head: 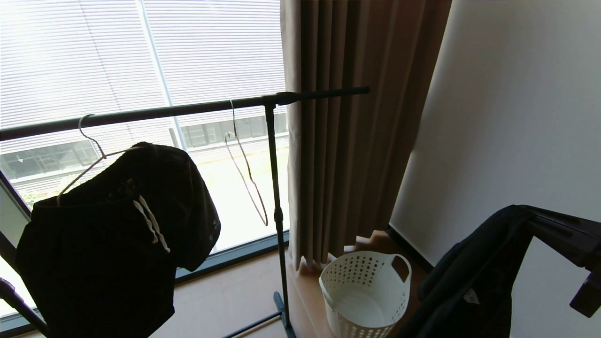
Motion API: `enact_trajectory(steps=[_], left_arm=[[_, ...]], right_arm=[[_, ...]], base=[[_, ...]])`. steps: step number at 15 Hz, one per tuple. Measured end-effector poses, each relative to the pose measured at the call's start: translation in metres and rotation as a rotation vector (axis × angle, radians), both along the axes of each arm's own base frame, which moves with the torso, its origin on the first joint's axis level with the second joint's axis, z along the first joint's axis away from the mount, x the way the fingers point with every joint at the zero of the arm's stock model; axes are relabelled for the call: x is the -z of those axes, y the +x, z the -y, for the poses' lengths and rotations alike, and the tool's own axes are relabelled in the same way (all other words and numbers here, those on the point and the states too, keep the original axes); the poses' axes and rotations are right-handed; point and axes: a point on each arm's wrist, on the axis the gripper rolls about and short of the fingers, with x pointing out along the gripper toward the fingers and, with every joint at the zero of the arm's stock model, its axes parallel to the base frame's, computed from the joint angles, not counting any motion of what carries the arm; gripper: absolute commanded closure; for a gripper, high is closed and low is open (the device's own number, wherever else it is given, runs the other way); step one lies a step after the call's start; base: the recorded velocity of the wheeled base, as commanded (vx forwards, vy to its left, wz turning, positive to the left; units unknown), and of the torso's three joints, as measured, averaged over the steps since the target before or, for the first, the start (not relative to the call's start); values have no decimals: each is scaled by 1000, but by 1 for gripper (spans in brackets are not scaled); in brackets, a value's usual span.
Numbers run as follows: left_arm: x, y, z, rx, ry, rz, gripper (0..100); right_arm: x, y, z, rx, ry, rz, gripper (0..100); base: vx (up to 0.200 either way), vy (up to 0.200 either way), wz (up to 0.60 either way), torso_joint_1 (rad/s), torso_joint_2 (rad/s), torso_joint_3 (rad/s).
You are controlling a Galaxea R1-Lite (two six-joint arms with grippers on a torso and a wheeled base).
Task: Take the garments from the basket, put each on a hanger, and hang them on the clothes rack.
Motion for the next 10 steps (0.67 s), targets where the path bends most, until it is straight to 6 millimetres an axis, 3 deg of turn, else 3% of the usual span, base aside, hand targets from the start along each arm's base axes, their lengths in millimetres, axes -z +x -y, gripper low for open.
enact_trajectory(steps=[7,10], left_arm=[[0,0,0,-3,-1,0,0],[0,0,0,-5,-4,-1,0]], right_arm=[[0,0,0,1,1,1,100],[1,0,0,2,-3,-4,100]], base=[[0,0,600,4,4,6],[0,0,0,0,0,0]])
